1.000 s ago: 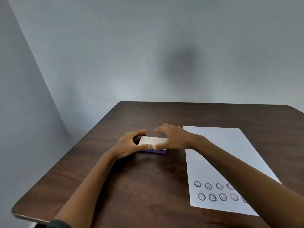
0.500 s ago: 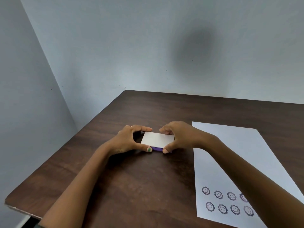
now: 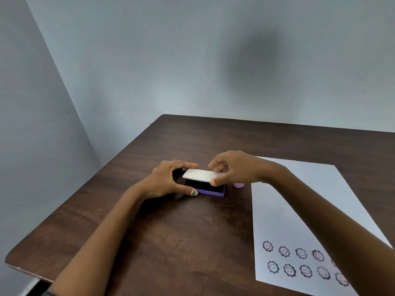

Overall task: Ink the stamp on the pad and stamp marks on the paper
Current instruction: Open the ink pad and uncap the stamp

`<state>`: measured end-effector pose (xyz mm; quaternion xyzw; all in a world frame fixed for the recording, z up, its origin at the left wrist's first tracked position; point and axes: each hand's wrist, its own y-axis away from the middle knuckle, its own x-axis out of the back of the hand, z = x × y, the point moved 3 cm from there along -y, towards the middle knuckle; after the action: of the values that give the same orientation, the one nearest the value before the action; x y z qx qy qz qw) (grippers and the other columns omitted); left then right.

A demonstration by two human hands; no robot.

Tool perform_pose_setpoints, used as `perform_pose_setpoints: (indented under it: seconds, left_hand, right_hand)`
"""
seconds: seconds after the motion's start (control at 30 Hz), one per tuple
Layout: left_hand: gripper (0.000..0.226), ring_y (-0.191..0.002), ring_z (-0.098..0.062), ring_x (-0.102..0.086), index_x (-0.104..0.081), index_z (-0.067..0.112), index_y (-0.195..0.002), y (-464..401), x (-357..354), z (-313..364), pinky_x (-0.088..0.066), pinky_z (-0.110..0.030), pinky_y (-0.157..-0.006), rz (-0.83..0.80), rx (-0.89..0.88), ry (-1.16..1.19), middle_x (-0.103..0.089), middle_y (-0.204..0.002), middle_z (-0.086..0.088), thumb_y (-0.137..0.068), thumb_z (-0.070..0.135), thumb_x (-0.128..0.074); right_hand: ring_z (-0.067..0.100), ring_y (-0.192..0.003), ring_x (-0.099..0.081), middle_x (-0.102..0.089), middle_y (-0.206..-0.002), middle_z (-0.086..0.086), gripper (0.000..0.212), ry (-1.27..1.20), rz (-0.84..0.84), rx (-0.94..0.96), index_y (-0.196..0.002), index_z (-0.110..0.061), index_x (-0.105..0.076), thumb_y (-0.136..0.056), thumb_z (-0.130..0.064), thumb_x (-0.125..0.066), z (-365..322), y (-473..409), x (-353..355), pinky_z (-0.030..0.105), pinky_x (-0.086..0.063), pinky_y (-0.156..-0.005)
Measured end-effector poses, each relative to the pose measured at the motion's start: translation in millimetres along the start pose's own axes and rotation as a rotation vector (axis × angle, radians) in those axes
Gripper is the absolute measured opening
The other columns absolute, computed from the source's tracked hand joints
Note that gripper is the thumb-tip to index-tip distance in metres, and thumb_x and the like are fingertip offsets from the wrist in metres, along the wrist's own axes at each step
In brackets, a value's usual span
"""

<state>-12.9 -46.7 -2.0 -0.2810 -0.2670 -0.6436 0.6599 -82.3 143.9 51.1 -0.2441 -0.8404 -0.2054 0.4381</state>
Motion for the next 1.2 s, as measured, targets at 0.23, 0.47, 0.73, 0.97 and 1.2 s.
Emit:
perform_pose_setpoints:
  seconds: [0.23,0.47,0.73,0.97,1.2]
  left_hand:
    - [0.083,-0.129,-0.014,-0.042,-0.051,0.049,-0.125,0.9,-0.4,-0.9,-0.034,-0.044,-0.111,0.003,0.017,-0.003,-0.054,-0.132,0.011,-0.049,0.064,-0.08]
    - [0.085,-0.126,-0.01,-0.047,-0.048,0.046,-0.127,0.6,-1.6,-1.1,-0.033,-0.045,-0.112,-0.01,0.019,0.021,-0.055,-0.131,0.012,-0.051,0.064,-0.08]
    - [0.092,-0.126,-0.007,-0.046,-0.045,0.048,-0.131,0.8,-1.6,-2.9,-0.031,-0.043,-0.114,0.012,0.031,0.023,-0.054,-0.133,0.011,-0.048,0.066,-0.081]
    - [0.096,-0.133,-0.012,-0.038,-0.04,0.046,-0.136,2.9,-1.7,-0.5,-0.027,-0.046,-0.115,0.008,0.037,0.014,-0.053,-0.135,0.012,-0.05,0.064,-0.08]
    - [0.102,-0.135,-0.013,-0.031,-0.034,0.039,-0.142,7.8,-1.1,4.2,-0.024,-0.045,-0.117,0.016,0.076,-0.026,-0.048,-0.135,0.012,-0.053,0.059,-0.078]
  right_hand:
    - [0.017,-0.101,-0.059,-0.064,-0.109,0.001,0.029,-0.092,-0.021,-0.016,-0.107,-0.016,-0.06,-0.085,-0.035,-0.058,2.3,-1.3,8.6,0.035,-0.047,-0.091]
    - [0.026,-0.077,-0.048,-0.059,-0.101,0.034,0.039,-0.194,0.077,0.007,-0.095,0.009,-0.06,-0.092,-0.028,-0.048,5.2,-5.6,14.4,0.033,-0.04,-0.065]
    - [0.04,-0.087,-0.06,-0.065,-0.098,0.027,0.036,-0.169,0.301,-0.014,-0.094,0.01,-0.061,-0.094,-0.023,-0.046,12.2,-15.9,12.8,0.029,-0.041,-0.061]
    - [0.031,-0.087,-0.062,-0.067,-0.105,0.017,0.03,-0.194,0.367,-0.052,-0.102,0.003,-0.063,-0.093,-0.021,-0.047,17.8,-17.6,6.9,0.028,-0.046,-0.063]
    - [0.026,-0.07,-0.044,-0.062,-0.097,0.035,0.044,-0.185,0.315,-0.08,-0.092,0.015,-0.059,-0.094,-0.026,-0.044,22.5,-18.5,1.8,0.033,-0.037,-0.064]
